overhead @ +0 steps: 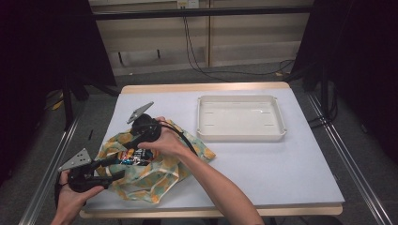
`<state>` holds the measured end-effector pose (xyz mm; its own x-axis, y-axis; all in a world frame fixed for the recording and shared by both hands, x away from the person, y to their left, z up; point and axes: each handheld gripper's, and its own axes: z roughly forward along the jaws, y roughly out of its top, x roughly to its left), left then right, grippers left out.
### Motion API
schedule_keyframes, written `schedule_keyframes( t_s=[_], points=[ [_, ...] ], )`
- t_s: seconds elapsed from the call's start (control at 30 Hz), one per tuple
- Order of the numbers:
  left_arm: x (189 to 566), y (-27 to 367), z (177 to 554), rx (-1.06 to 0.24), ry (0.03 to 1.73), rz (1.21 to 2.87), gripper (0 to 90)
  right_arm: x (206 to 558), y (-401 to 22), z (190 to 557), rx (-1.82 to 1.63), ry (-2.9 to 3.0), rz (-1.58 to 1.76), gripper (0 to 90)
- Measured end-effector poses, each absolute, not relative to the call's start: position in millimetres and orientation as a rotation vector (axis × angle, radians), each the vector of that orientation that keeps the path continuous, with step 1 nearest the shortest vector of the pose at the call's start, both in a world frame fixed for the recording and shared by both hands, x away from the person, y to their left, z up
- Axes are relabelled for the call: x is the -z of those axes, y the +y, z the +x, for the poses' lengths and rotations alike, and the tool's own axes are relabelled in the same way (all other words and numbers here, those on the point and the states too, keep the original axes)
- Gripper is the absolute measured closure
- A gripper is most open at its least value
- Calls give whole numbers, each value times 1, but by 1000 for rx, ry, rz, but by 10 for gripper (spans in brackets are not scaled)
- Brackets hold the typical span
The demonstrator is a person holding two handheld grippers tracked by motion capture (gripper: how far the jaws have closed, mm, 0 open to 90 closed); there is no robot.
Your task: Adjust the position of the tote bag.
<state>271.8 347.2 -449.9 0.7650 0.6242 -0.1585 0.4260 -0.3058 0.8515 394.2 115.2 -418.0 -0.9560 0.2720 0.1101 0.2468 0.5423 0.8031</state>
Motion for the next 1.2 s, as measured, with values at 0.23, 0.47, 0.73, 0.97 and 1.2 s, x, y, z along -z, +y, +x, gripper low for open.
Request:
schedule_keyframes(
  t_s=[0.23,0.47,0.73,0.97,1.2],
  points=[
    [448,349,273,-271,803,1970,562,430,123,393,-1379,2797,413,485],
    [438,352,264,-242,742,1943,898,431,123,404,-1409,2775,493,896],
    [436,339,240,-229,678,1988,900,418,123,425,-1424,2687,600,898],
    [431,344,224,-203,655,1969,900,419,121,438,-1432,2606,711,898],
    [432,344,216,-186,641,1978,900,424,124,445,-1389,2548,751,898]
  ],
)
